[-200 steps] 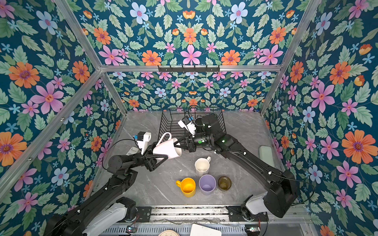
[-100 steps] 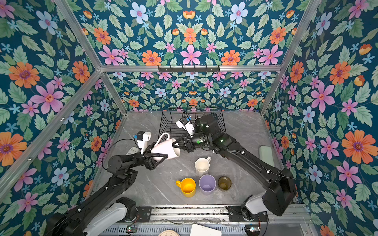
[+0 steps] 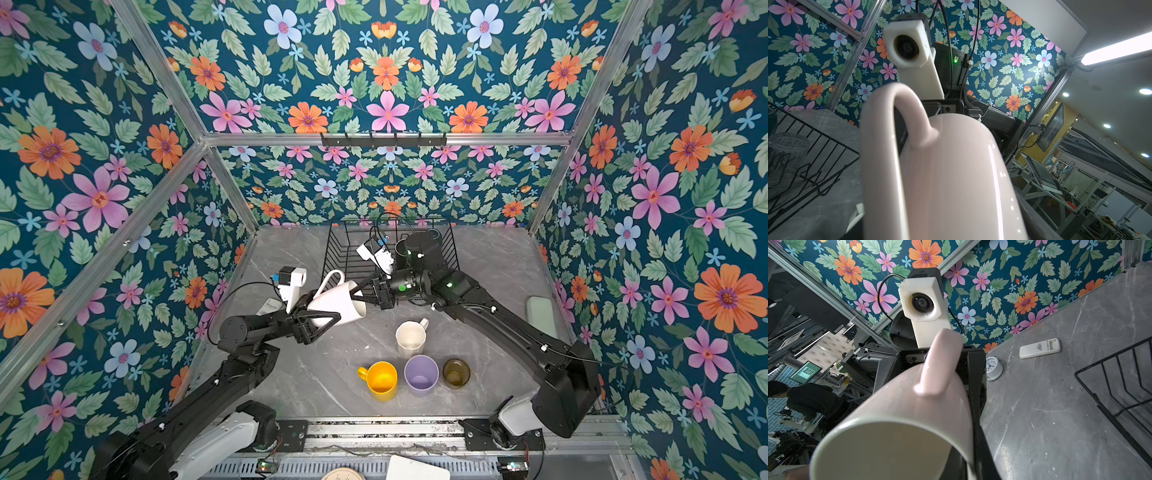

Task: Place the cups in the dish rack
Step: 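Close the left gripper on the pink mug body held by the right gripper, then open the right gripper and draw it back while the left gripper carries the mug rackward, then lower the pink mug upside down into the rack with the left gripper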

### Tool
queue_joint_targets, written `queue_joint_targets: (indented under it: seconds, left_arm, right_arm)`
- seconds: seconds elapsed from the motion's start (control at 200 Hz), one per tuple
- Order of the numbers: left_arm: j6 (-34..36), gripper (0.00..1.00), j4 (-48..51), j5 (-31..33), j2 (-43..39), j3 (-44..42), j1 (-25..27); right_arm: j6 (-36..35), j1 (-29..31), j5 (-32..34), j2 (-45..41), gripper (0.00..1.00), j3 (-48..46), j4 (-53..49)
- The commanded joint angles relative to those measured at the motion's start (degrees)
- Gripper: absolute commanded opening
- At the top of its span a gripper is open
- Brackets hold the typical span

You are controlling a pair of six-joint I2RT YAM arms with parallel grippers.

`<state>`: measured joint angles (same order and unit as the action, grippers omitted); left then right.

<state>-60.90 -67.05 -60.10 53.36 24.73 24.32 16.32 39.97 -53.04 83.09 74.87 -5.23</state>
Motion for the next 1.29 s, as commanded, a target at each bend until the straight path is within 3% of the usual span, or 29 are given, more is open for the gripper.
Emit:
queue_joint_targets:
  seconds: [0.0, 0.185, 0.25, 0.3, 0.5, 0.66, 0.885, 1.09, 1.29]
  left_arm:
    - [0.2, 0.24, -4.1, -1.5, 0.1, 0.5, 0.1]
    - [0.7, 0.07, -2.1, -1.8, 0.2, 0.7, 0.2]
    - [1.1, 0.00, -0.8, -1.9, 0.2, 0.9, 0.2]
    - [2.5, 0.00, 1.6, -1.6, -0.2, 1.3, 0.1]
    - [14.4, 0.00, 23.4, 2.6, -3.0, 6.2, 0.1]
    - [24.4, 0.00, 44.8, 9.4, -2.7, 13.8, 0.1]
    - [30.2, 0.00, 62.8, 15.5, 3.8, 24.2, 0.2]
    - [34.7, 0.00, 76.8, 25.0, 12.0, 34.9, 0.5]
    - [41.7, 0.00, 94.0, 34.5, 24.7, 49.6, 1.1]
  right_arm:
    - [-0.4, 0.3, 3.2, 0.5, 0.00, 0.6, -0.8]
    - [0.2, -0.2, 3.6, 1.4, 0.10, 2.5, -3.8]
    - [0.8, -0.5, 3.7, 0.9, 0.18, 2.1, -3.2]
    - [1.2, -1.0, 3.9, 0.4, 0.24, 1.7, -2.8]
    - [3.4, -4.6, 5.5, -3.2, 0.52, -0.4, -2.6]
    - [4.0, -8.1, 12.7, -8.1, 0.74, -3.8, -5.7]
    - [5.6, -13.3, 26.0, -13.8, 0.87, -7.0, -13.4]
    - [11.0, -21.0, 27.1, -16.7, 0.90, -12.0, -14.0]
    - [10.5, -23.0, 28.6, -18.4, 0.96, -13.8, -14.9]
